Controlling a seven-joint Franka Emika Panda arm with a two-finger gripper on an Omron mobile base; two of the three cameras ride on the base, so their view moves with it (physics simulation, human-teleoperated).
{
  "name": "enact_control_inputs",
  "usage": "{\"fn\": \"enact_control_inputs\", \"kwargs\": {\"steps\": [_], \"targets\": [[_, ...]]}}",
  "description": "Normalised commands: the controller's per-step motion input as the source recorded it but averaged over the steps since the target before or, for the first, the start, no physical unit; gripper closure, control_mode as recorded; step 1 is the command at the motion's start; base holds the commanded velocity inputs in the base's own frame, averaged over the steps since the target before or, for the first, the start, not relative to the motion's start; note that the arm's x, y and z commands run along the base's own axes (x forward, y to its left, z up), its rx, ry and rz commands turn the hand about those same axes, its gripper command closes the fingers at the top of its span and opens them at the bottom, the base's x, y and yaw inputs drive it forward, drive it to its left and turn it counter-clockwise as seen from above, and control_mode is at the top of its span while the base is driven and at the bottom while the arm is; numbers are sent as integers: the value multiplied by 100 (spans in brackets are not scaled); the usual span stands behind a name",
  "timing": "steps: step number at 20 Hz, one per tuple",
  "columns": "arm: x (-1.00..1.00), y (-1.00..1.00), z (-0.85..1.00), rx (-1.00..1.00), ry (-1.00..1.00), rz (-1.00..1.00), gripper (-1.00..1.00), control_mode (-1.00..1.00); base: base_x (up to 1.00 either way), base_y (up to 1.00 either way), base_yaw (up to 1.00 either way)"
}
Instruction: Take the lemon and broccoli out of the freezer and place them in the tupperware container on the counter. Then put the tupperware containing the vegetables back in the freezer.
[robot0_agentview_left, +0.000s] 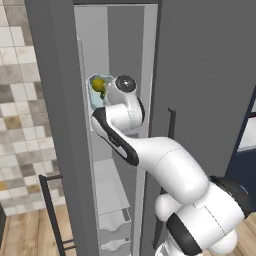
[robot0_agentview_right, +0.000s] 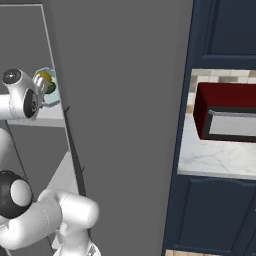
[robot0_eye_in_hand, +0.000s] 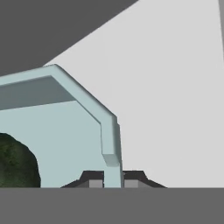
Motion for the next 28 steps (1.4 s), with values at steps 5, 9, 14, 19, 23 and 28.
{"fn": "enact_control_inputs", "kwargs": {"steps": [5, 9, 14, 19, 23, 28], "targets": [[58, 4, -19, 0, 0, -1, 100, -100, 0, 0, 0], [55, 8, -19, 0, 0, 0, 100, -100, 0, 0, 0], [48, 11, -23, 0, 0, 0, -100, -100, 0, 0, 0], [11, 8, -24, 0, -1, 0, -100, -100, 0, 0, 0], [0, 0, -11, 0, -8, 0, -100, -100, 0, 0, 0], [-60, -2, 0, 0, -24, 0, -100, -100, 0, 0, 0]]}}
